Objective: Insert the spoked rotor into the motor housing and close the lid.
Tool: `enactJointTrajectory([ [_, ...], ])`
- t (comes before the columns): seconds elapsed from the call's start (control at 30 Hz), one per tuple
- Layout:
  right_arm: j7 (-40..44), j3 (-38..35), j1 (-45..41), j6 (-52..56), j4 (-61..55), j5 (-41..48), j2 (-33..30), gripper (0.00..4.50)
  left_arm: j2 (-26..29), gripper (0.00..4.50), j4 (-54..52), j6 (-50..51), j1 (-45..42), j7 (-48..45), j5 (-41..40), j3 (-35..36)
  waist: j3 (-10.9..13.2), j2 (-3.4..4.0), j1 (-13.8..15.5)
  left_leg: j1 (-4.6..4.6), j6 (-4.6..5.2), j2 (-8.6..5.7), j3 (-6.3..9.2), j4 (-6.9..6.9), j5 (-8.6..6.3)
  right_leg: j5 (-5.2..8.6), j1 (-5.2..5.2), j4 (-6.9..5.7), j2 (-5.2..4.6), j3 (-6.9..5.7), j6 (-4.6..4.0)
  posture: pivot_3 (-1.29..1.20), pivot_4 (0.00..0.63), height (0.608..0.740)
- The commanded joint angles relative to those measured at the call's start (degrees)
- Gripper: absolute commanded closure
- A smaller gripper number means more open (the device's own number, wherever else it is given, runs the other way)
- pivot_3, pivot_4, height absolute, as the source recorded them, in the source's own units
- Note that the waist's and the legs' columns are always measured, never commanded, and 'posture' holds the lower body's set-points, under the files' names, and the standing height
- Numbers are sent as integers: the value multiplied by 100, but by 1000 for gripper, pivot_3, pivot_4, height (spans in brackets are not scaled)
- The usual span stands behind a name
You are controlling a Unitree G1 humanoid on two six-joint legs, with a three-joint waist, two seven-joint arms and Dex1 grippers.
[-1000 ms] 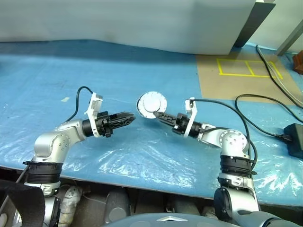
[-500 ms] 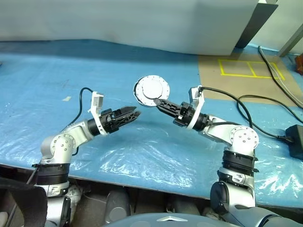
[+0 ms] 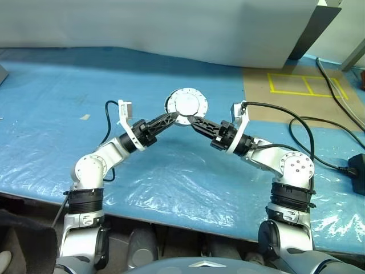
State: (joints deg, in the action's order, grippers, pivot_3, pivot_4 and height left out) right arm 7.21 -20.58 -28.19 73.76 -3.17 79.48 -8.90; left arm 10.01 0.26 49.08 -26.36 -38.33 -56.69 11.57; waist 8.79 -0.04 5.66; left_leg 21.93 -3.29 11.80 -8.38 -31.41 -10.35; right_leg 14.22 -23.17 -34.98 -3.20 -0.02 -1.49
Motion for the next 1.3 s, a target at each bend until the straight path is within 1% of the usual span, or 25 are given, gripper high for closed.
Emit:
enactJointTrajectory([
  [0.03,106,194,-78,-68,-292,487,41,3191,-259,28,26,-168,-243,-22,83,-244,0,0,0,1,0,0,0,-2,0,-1,0,0,0,0,1,0,150,740],
  [0.1,94,223,-62,-97,-294,518,17,3191,-327,28,112,-261,-314,-77,182,-290,0,-1,0,2,0,0,1,-3,0,-1,0,-1,0,0,1,0,150,740],
  [0.27,56,289,-17,-180,-301,605,-34,3191,-532,28,367,-330,-543,49,114,-95,0,-1,-6,2,0,0,2,-7,0,-1,0,-5,1,0,1,0,150,740],
  [0.57,45,413,-2,-325,-269,704,-170,3191,-83,28,226,-94,-249,-82,65,-6,0,-1,-13,1,0,0,5,-22,0,-1,0,-21,1,0,1,0,150,740],
  [0.67,45,486,-18,-395,-230,744,-213,3191,-18,28,357,-133,-165,-72,141,24,1,-1,0,3,0,1,7,-30,0,-1,0,-28,0,-1,1,0,150,740],
  [0.77,66,544,-38,-430,-205,746,-258,3191,39,28,209,-28,12,-242,26,-24,1,-1,6,6,0,-3,7,-45,0,-1,0,-37,-11,-2,2,0,150,740],
  [0.87,98,567,-55,-439,-177,748,-320,3191,-95,28,270,-55,41,-198,6,-32,1,-2,9,9,0,-2,7,-55,0,-3,0,-44,-12,-3,4,0,150,740],
  [1.0,91,607,-76,-463,-164,757,-351,3191,-502,28,379,-183,-218,-146,16,-122,3,-5,9,12,0,-1,8,-73,0,-3,0,-55,-14,-2,5,0,150,740],
  [1.1,103,627,-83,-472,-141,753,-382,3191,-803,28,631,-273,-545,-18,33,-64,4,-6,3,14,0,-2,7,-80,0,-5,0,-57,-14,2,8,0,150,740],
  [1.3,45,667,-28,-554,-191,833,-423,3191,-1045,28,1141,-280,-1014,438,-200,453,5,-8,-23,11,0,-2,8,-79,0,-6,0,-58,-12,5,10,0,150,740],
])
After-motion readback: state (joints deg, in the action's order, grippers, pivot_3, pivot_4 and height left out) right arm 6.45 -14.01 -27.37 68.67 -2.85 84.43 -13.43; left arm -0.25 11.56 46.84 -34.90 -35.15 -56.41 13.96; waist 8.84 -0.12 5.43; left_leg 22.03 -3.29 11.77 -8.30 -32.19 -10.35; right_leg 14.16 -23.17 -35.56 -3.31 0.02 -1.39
